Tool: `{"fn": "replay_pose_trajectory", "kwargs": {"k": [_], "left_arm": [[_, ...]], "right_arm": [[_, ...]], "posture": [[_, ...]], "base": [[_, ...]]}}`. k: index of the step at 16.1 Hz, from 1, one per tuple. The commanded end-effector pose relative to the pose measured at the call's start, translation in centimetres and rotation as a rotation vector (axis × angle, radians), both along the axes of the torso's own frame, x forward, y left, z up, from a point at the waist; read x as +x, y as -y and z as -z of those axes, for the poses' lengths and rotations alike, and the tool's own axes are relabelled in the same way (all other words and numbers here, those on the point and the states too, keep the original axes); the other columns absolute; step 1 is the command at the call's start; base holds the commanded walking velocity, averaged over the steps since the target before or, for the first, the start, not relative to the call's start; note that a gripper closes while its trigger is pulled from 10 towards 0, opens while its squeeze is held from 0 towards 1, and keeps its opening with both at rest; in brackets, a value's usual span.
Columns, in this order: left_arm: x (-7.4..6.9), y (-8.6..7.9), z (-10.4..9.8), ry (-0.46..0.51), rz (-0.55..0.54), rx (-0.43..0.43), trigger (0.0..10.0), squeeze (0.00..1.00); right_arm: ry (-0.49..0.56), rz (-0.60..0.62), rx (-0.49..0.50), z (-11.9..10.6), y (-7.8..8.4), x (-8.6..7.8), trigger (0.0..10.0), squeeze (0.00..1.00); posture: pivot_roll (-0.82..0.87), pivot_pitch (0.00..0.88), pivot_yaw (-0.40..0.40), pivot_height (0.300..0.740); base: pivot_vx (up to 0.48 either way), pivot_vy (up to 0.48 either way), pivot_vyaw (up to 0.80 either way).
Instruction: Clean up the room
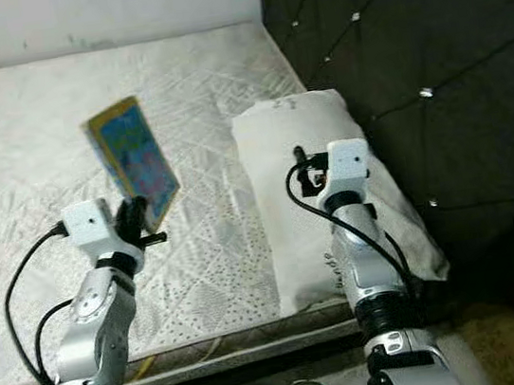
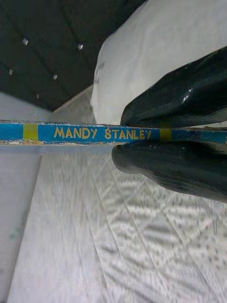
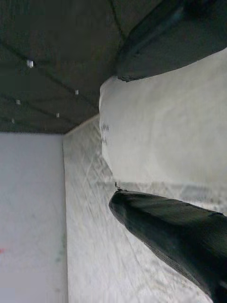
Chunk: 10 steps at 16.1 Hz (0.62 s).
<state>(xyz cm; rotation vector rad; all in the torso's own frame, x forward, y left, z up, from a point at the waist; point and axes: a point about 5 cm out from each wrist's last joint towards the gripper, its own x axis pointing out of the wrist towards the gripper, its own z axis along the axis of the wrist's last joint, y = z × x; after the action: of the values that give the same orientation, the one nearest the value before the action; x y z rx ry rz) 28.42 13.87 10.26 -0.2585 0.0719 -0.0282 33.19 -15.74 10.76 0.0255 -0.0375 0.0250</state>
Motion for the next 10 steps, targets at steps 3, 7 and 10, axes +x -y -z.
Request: {"fn": "replay_pose_trajectory", "kwargs": {"k": [3, 7, 10], "left_arm": [[-1.0, -1.5, -0.9, 0.055, -0.077, -0.056, 10.0, 0.0], [-1.6, -1.3, -0.6, 0.03, -0.079, -0.081, 10.0, 0.0], [-2.0, -1.2, -0.5, 0.02, -0.085, -0.104, 10.0, 0.0]], "right_arm": [[0.001, -0.056, 0.002, 0.1, -0.6, -0.8, 10.0, 0.0], [-0.004, -0.076, -0.01, 0.3, -0.5, -1.4, 10.0, 0.0], [-0.01, -0.09, -0.019, 0.4, -0.4, -1.9, 10.0, 0.0]], "posture": [[-0.01, 0.027, -0.02, 0.74], [-0.02, 0.06, -0.026, 0.74], [-0.02, 0.074, -0.032, 0.74]], "base": [[0.0, 0.0, 0.0], [0.0, 0.0, 0.0], [0.0, 0.0, 0.0]]}}
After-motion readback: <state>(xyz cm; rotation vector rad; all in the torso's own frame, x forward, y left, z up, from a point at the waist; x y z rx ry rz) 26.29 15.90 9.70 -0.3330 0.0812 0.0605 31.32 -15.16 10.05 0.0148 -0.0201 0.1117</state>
